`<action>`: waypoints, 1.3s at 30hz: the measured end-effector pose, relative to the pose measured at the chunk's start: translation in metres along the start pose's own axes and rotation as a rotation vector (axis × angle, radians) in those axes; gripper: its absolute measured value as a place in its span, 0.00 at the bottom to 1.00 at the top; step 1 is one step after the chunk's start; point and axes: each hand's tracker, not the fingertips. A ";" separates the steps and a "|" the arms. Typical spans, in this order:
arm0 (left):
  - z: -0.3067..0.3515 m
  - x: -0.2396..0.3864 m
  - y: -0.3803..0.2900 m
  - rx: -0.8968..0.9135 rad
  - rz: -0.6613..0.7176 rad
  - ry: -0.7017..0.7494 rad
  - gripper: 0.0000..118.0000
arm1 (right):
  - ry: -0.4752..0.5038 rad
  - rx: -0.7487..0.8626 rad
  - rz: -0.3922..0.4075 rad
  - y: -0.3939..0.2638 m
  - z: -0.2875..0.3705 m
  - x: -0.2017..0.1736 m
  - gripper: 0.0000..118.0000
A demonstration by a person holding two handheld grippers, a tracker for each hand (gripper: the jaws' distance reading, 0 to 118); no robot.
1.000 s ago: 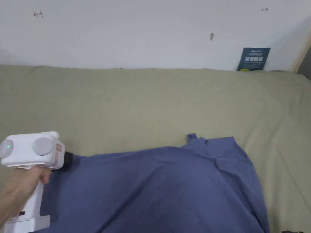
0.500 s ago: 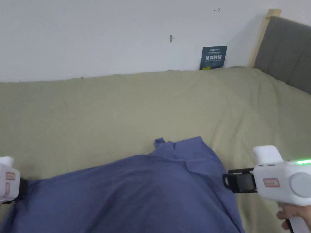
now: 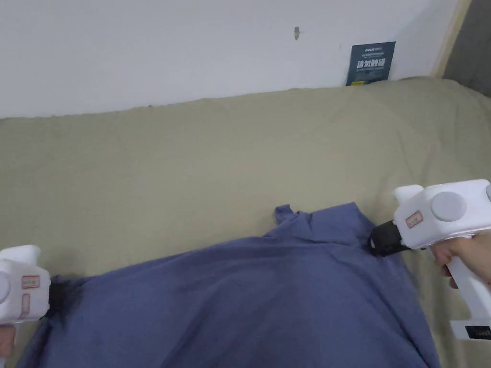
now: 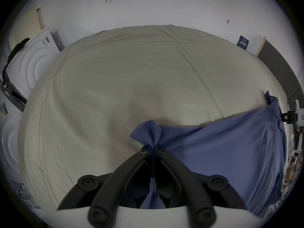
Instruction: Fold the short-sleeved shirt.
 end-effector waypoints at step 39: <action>0.458 -0.032 0.032 0.669 0.084 0.064 0.00 | -0.068 0.719 0.124 0.025 0.494 -0.039 0.00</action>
